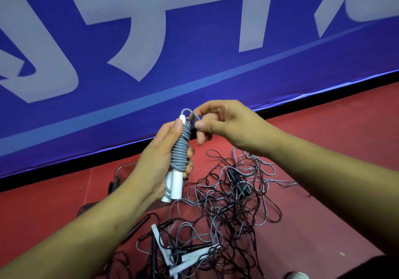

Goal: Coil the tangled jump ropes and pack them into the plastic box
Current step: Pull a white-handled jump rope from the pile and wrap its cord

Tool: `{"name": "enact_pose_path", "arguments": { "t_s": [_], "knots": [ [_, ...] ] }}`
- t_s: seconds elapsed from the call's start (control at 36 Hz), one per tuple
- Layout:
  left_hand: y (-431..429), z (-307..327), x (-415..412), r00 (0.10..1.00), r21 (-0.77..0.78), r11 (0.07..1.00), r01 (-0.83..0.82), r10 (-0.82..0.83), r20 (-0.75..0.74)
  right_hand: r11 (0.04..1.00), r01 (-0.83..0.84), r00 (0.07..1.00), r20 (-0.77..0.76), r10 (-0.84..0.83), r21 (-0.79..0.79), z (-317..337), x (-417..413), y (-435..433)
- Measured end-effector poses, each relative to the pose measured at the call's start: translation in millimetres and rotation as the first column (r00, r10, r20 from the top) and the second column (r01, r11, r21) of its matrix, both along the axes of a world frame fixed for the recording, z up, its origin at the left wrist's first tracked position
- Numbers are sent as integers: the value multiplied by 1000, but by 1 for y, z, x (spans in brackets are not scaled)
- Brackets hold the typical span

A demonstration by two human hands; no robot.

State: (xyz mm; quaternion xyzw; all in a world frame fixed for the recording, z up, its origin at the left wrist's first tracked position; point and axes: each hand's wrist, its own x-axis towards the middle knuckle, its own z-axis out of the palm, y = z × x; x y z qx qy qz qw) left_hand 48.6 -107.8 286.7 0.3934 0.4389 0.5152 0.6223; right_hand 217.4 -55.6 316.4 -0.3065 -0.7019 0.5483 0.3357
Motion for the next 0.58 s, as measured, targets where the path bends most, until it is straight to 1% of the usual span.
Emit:
{"name": "enact_pose_path", "arguments": {
  "t_s": [0.08,0.14,0.19,0.25,0.31,0.39,0.47,0.58],
  "knots": [
    [-2,2,1,999,-15,999,28,-28,31,992,117,993,-10,-117,47,-1,1,3],
    [-4,3,4,998,-14,999,38,-37,45,985,173,984,-55,-172,11,-2,-1,5],
    [-4,3,6,998,-10,999,40,-39,41,973,184,962,-178,-207,-139,-3,-5,4],
    [-4,5,7,999,7,999,32,-32,29,933,120,915,-326,-237,-340,-3,-9,3],
    [-4,6,6,1000,28,1000,14,-14,10,883,68,867,-411,-282,-464,-3,-11,3],
    [-5,6,6,1000,40,999,-3,3,5,853,54,848,-428,-314,-519,-5,-11,3],
    [-7,5,8,1000,25,1000,-16,16,15,847,58,852,-416,-318,-528,-5,-12,6],
    [-7,5,7,999,17,999,-35,35,10,846,108,862,-375,-341,-522,-3,-11,9]
  ]
}}
